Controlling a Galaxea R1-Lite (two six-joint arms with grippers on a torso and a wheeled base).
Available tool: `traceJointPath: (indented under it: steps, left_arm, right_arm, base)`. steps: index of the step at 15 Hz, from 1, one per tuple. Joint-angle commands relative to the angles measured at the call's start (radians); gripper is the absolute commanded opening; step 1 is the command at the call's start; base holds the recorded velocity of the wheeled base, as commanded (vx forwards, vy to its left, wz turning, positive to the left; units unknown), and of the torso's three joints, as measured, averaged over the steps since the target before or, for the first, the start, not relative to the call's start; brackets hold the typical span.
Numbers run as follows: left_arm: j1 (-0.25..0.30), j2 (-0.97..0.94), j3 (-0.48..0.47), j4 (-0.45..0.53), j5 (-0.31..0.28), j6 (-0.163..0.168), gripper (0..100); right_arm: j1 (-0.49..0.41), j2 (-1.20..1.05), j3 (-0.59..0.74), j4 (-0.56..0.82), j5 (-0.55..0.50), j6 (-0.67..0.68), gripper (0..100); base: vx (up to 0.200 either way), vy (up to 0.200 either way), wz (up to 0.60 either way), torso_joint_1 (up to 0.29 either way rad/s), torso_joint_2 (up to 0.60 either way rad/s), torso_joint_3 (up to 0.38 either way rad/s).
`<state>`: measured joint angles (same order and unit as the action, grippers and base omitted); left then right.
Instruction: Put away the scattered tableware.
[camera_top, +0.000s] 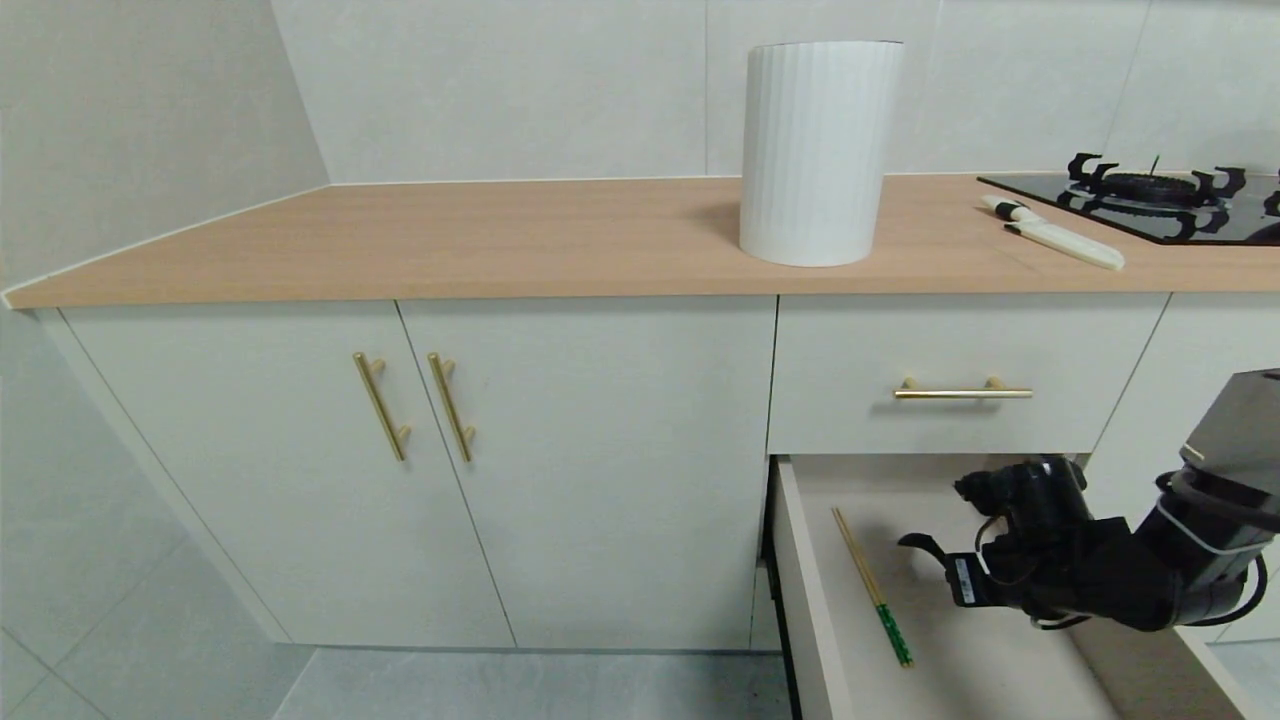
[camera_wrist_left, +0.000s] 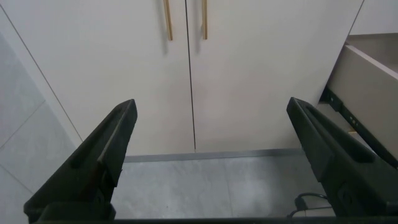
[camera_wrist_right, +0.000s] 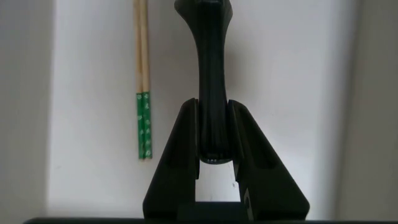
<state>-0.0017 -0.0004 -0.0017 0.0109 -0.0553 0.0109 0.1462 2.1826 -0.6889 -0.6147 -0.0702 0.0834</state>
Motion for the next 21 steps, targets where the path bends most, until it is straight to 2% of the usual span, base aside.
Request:
traceJointPath:
  steps: [1, 7, 14, 15, 21]
  left_arm:
    - [0.000, 0.000, 0.000, 0.000, 0.000, 0.000, 100]
    - [0.000, 0.000, 0.000, 0.000, 0.000, 0.000, 100]
    - [0.000, 0.000, 0.000, 0.000, 0.000, 0.000, 100]
    - [0.000, 0.000, 0.000, 0.000, 0.000, 0.000, 100]
    - [0.000, 0.000, 0.000, 0.000, 0.000, 0.000, 100]
  right_arm:
    - [0.000, 0.085, -0.001, -0.005, -0.008, -0.001, 0]
    - [0.001, 0.155, -0.009, -0.027, -0.057, -0.005, 0]
    - [0.001, 0.157, -0.006, -0.053, -0.057, -0.002, 0]
    - [0.001, 0.155, -0.006, -0.054, -0.057, -0.002, 100]
    - [0.001, 0.144, -0.003, -0.054, -0.059, -0.002, 100]
  base:
    - [0.000, 0.000, 0.00, 0.000, 0.00, 0.000]
    - [0.000, 0.000, 0.00, 0.000, 0.00, 0.000]
    - [0.000, 0.000, 0.00, 0.000, 0.00, 0.000]
    - [0.000, 0.000, 0.00, 0.000, 0.00, 0.000]
    - [0.000, 0.000, 0.00, 0.000, 0.00, 0.000]
